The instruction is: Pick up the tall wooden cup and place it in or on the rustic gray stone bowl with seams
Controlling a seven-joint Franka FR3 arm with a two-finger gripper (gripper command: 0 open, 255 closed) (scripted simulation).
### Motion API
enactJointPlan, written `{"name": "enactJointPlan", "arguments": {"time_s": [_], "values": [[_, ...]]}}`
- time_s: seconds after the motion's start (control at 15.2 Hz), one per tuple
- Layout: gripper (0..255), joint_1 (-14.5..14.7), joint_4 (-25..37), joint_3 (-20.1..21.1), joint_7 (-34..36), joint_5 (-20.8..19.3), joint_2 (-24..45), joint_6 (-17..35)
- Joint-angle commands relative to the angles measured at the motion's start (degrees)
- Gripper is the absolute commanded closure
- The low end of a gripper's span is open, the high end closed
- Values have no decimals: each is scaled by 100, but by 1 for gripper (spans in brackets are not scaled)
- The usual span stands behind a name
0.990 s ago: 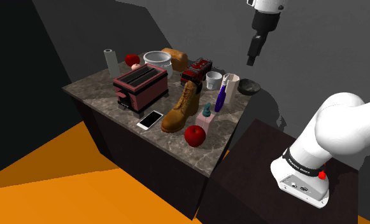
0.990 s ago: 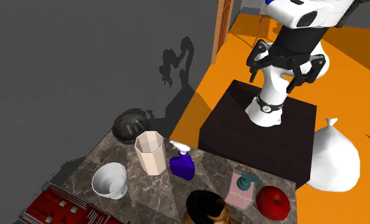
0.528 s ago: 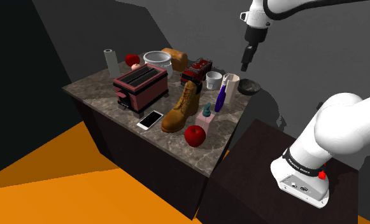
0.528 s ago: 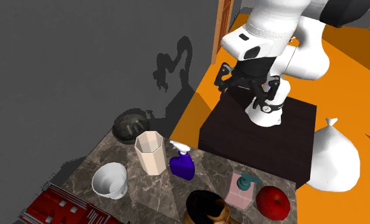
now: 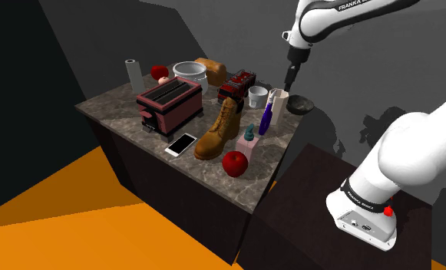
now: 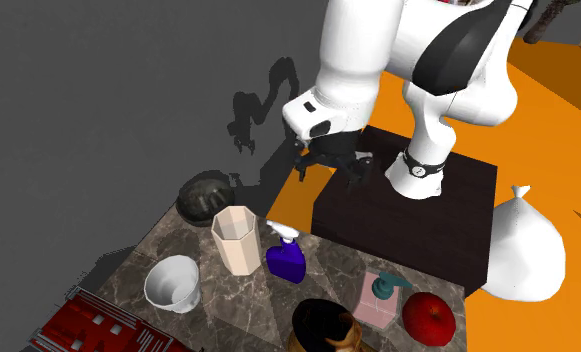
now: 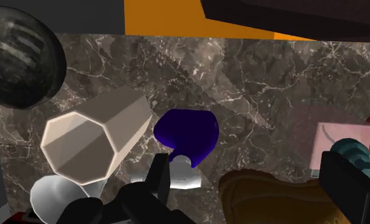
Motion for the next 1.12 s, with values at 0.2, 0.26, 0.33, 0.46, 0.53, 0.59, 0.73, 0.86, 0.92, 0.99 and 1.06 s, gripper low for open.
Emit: {"name": "enactJointPlan", "arguments": {"time_s": [0.2, 0.26, 0.33, 0.46, 0.53, 0.59, 0.73, 0.86, 0.92, 0.99, 1.06], "values": [[0, -22, 278, -469, -726, 235, 992, 738], [0, -23, 367, -550, -886, 327, 1215, 867], [0, -26, 465, -623, -1053, 434, 1443, 988], [0, -48, 685, -743, -1406, 688, 1911, 1207], [0, -72, 808, -785, -1590, 833, 2151, 1303], [0, -102, 938, -817, -1776, 987, 2392, 1389], [0, -198, 1226, -838, -2149, 1310, 2879, 1530], [0, -337, 1547, -806, -2505, 1631, 3365, 1630], [0, -412, 1702, -777, -2655, 1767, 3580, 1663], [0, -433, 1686, -754, -2676, 1799, 3634, 1728], [0, -447, 1671, -737, -2700, 1834, 3689, 1793]]}}
